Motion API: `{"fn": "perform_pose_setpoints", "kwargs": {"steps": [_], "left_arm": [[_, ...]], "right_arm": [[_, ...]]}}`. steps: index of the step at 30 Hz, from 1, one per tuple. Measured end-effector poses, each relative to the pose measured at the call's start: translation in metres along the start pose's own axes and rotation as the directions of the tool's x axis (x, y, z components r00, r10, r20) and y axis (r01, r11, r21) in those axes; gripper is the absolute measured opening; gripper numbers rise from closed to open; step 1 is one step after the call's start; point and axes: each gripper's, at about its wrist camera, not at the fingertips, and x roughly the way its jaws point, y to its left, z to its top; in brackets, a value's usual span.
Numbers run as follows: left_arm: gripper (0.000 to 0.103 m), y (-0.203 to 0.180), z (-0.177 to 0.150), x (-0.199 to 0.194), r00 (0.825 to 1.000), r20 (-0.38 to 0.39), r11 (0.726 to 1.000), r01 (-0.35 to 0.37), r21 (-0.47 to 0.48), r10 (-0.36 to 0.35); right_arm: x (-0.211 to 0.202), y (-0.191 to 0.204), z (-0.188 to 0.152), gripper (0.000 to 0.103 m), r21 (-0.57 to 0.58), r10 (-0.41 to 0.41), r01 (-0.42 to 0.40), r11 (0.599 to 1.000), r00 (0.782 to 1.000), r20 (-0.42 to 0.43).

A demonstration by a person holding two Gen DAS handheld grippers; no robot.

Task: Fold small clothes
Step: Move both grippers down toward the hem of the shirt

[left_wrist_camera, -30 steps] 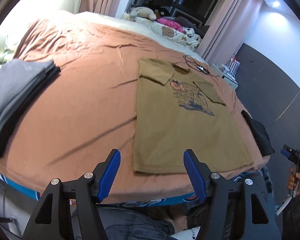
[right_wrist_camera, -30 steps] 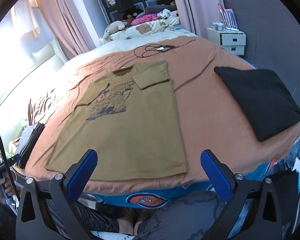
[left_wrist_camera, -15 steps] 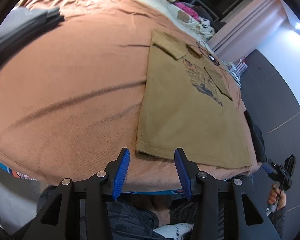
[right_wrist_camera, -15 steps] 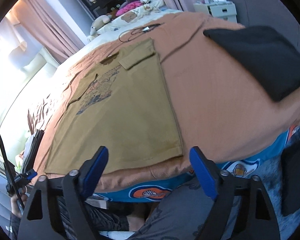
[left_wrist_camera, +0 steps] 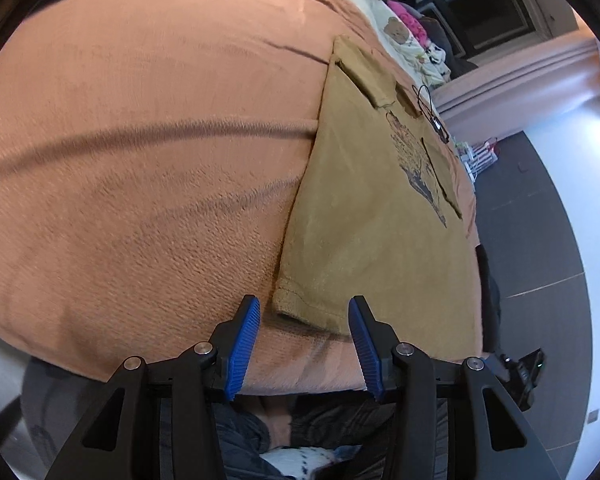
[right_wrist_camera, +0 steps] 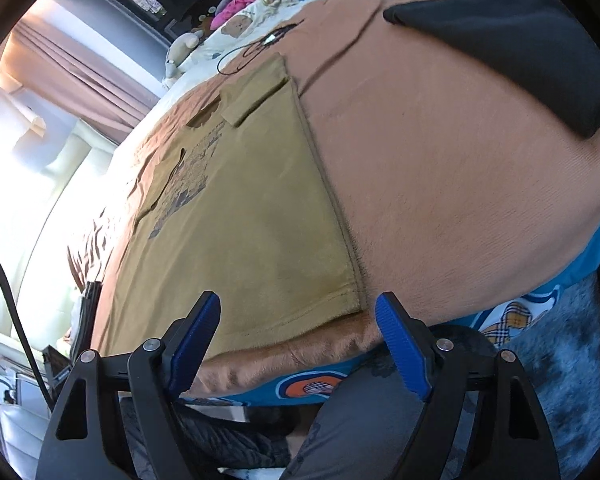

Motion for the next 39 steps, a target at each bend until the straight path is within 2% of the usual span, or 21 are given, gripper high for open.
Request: {"fn": "perform_pose_setpoints", "kwargs": {"steps": [4, 6, 12, 14, 16, 18, 27, 33, 35, 39], "left_arm": [[0.048, 0.003, 0.000, 0.000, 1.000, 0.002, 0.999, 0.026, -0.044, -0.026], [0.048, 0.004, 0.001, 0.000, 0.999, 0.003, 0.998, 0.035, -0.059, -0.035], [0.048, 0.000, -0.002, 0.004, 0.999, 0.013, 0.996, 0.048, -0.079, -0.047], [0.048, -0.006, -0.003, 0.005, 0.999, 0.012, 0.997, 0.048, -0.057, -0.047], [0.048, -0.012, -0.003, 0.006, 0.999, 0.007, 0.999, 0.038, -0.025, -0.038], [0.048, -0.015, -0.005, 0.006, 1.000, 0.007, 0.999, 0.027, -0.019, -0.027], [0.048, -0.009, -0.006, 0.009, 0.998, 0.062, 0.994, 0.031, -0.106, -0.025], [0.048, -0.023, -0.005, 0.018, 0.998, 0.056, 0.999, -0.009, -0.043, 0.012], [0.038, -0.019, -0.001, 0.018, 0.997, 0.068, 0.998, -0.023, -0.061, 0.027], [0.033, -0.013, 0.003, 0.019, 0.995, 0.086, 0.995, -0.038, -0.092, 0.046]], "right_arm": [[0.010, -0.010, 0.000, 0.079, 0.041, 0.004, -0.004, 0.999, 1.000, -0.011], [0.012, -0.016, 0.001, 0.071, 0.060, 0.012, -0.011, 0.998, 1.000, -0.019], [0.012, -0.032, -0.002, 0.057, 0.149, 0.122, -0.118, 0.982, 0.992, -0.020], [0.012, -0.036, -0.006, 0.052, 0.167, 0.156, -0.150, 0.974, 0.988, -0.020], [0.013, -0.038, -0.008, 0.052, 0.185, 0.181, -0.174, 0.967, 0.983, -0.017], [0.012, -0.039, -0.007, 0.052, 0.174, 0.168, -0.163, 0.971, 0.986, -0.017], [0.023, -0.039, -0.010, 0.052, 0.197, 0.134, -0.131, 0.972, 0.991, -0.003], [0.029, -0.027, -0.008, 0.052, 0.178, 0.122, -0.118, 0.977, 0.992, -0.013], [0.029, -0.025, -0.006, 0.052, 0.181, 0.113, -0.111, 0.977, 0.994, 0.000], [0.026, -0.030, -0.003, 0.045, 0.208, 0.091, -0.096, 0.973, 0.995, 0.032]]}}
